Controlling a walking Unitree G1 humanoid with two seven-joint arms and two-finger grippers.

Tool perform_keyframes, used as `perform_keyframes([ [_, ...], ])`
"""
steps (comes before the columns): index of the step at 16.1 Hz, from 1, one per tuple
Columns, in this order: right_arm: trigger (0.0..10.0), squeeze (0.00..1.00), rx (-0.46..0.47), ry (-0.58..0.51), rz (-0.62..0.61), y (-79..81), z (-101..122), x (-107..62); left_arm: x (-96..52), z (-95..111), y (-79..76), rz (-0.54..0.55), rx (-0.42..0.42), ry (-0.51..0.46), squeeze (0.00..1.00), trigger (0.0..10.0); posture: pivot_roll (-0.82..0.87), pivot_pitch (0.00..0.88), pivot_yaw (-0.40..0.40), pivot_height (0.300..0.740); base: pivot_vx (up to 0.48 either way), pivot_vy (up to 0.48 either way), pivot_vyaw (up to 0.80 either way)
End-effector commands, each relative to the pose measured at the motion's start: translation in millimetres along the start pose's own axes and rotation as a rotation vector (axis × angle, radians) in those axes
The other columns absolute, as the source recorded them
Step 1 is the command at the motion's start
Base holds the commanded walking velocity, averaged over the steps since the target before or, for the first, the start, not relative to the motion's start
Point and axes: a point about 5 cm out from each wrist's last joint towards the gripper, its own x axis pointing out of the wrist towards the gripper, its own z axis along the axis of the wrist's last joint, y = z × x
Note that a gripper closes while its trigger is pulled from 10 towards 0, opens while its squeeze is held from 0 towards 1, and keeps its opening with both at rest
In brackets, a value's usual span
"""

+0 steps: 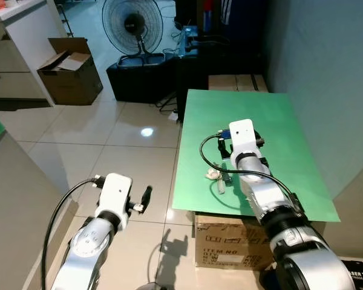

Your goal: Hang keys on a hook

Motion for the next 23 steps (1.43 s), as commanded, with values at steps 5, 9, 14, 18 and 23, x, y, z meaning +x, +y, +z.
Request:
perform_keyframes([
  [5,10.0,0.00,-0.025,0.019,0.002,6.8,7.8,11.9,-18.7,-0.4,-2.5,0.015,0.009,0.031,0.00,10.0,0.04,0.077,0.078,0.740,0.000,0.000,0.00],
  [9,10.0,0.00,-0.059,0.056,0.005,4.7,2.7,13.6,-33.0,-4.3,-6.5,0.026,-0.001,0.061,0.00,10.0,0.07,0.115,0.067,0.740,0.000,0.000,0.00],
  [14,10.0,0.00,-0.069,0.093,0.023,11.6,-5.3,11.2,-52.3,-5.1,-7.3,0.020,0.012,0.085,0.00,10.0,0.10,0.153,0.080,0.740,0.000,0.000,0.00],
  [18,10.0,0.00,-0.075,0.114,0.033,14.3,-9.3,9.9,-72.0,-5.0,-6.8,0.025,0.012,0.117,0.00,10.0,0.13,0.212,0.087,0.740,0.000,0.000,0.00],
  [23,10.0,0.00,-0.057,0.175,0.012,13.1,-25.5,4.9,-85.4,-8.1,-6.8,0.025,0.012,0.154,0.00,10.0,0.15,0.237,0.095,0.740,0.000,0.000,0.00],
])
